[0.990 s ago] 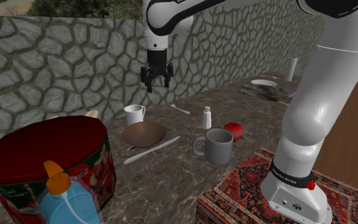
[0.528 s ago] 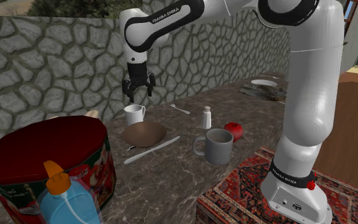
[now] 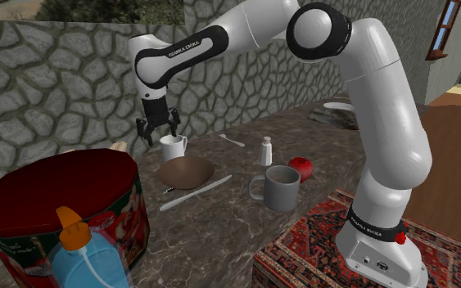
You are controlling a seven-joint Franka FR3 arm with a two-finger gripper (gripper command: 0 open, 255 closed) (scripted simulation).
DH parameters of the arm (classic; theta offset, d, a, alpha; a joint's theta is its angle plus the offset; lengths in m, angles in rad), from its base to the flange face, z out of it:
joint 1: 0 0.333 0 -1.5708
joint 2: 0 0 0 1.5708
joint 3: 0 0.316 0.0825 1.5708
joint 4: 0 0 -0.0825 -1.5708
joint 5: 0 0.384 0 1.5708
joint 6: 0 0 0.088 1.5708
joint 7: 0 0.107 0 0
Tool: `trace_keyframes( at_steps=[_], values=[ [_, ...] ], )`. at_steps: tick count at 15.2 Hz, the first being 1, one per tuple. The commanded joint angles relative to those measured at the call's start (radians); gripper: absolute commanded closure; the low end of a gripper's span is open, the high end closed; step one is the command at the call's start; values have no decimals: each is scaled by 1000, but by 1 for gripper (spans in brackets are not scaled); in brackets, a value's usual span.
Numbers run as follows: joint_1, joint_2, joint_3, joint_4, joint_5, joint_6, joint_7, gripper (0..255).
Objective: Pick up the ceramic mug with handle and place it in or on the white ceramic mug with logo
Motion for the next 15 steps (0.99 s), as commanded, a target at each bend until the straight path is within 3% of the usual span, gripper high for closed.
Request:
trace_keyframes(
  at_steps=[1, 7, 14, 15],
  values=[
    [6, 25, -4, 15, -8, 9, 6, 0],
    [3, 45, -9, -30, -16, 72, 12, 0],
    [4, 46, -9, -29, -16, 72, 12, 0],
    [4, 46, -9, -29, -16, 72, 12, 255]
  ],
)
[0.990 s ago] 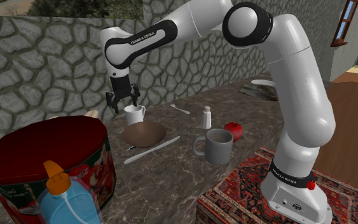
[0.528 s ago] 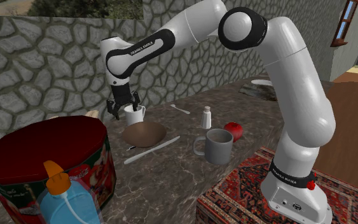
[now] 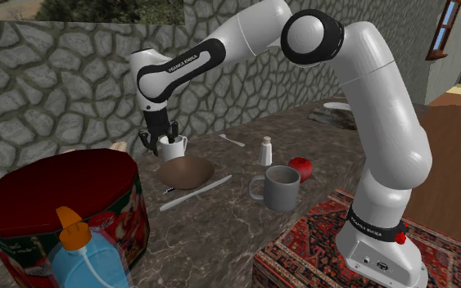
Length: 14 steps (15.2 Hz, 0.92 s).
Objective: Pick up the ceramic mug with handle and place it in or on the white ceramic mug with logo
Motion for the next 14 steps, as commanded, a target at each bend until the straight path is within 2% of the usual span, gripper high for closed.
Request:
trace_keyframes(
  at_steps=[1, 9, 14],
  values=[
    [0, 0, 0, 0, 0, 0, 0, 255],
    [0, 0, 0, 0, 0, 0, 0, 255],
    [0, -22, 5, 33, 9, -54, -8, 255]
  ],
)
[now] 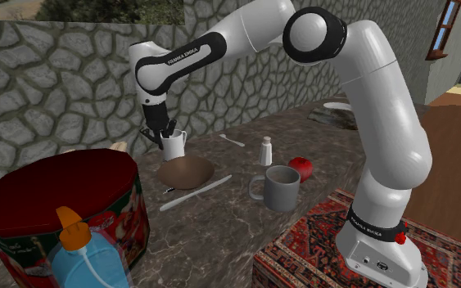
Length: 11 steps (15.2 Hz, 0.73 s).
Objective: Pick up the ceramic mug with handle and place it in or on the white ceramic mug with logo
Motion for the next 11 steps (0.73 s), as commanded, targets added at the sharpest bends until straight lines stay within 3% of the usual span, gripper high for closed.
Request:
trace_keyframes(
  at_steps=[1, 11],
  values=[
    [0, -8, 2, 14, 3, -22, -3, 255],
    [5, -35, 8, 108, 15, -141, -17, 255]
  ],
)
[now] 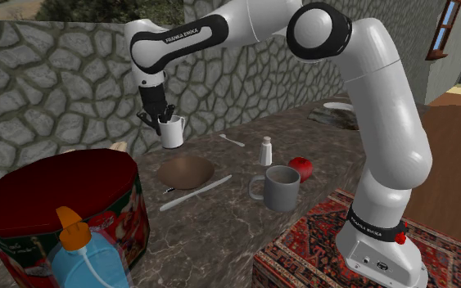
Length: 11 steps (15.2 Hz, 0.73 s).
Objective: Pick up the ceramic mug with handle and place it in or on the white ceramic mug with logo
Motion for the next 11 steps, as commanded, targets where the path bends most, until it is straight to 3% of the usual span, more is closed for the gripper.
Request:
trace_keyframes(
  at_steps=[1, 11],
  values=[
    [1, -7, 1, 19, 3, -26, -3, 255],
    [14, -5, 4, 158, 6, -161, -16, 255]
  ],
)
